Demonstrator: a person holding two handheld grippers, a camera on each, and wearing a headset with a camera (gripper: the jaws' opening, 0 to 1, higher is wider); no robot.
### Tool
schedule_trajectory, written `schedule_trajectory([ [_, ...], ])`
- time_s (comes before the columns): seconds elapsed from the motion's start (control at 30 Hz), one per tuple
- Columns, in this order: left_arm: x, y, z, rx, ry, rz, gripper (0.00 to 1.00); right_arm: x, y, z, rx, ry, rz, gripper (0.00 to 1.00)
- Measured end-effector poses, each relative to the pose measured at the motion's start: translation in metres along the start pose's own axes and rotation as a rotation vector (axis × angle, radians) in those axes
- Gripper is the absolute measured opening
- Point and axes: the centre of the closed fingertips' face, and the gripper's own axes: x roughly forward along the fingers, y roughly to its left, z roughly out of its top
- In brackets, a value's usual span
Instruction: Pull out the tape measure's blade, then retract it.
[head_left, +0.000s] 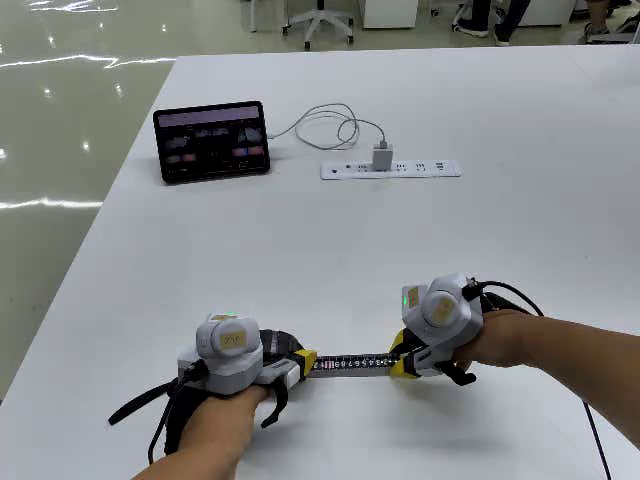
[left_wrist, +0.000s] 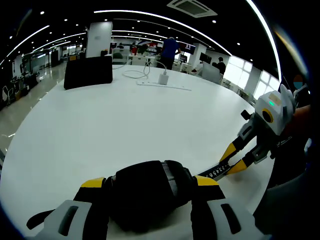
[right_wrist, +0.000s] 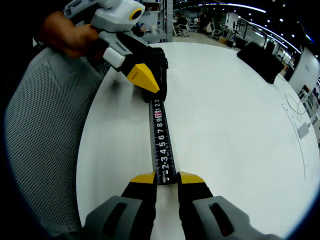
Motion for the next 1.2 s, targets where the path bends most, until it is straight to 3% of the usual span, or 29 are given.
schedule_trajectory([
  [0.27,0.0,0.0,0.0,0.0,0.0,0.0,0.63,0.002,0.0,0.003,0.022,-0.014,-0.007,0.11],
  [0.8,0.0,0.0,0.0,-0.001,0.0,0.0,0.63,0.008,0.002,0.014,-0.027,-0.034,0.004,0.11],
  [1.2,0.0,0.0,0.0,-0.001,0.0,0.0,0.63,0.013,0.002,0.019,-0.017,-0.044,0.01,0.11],
])
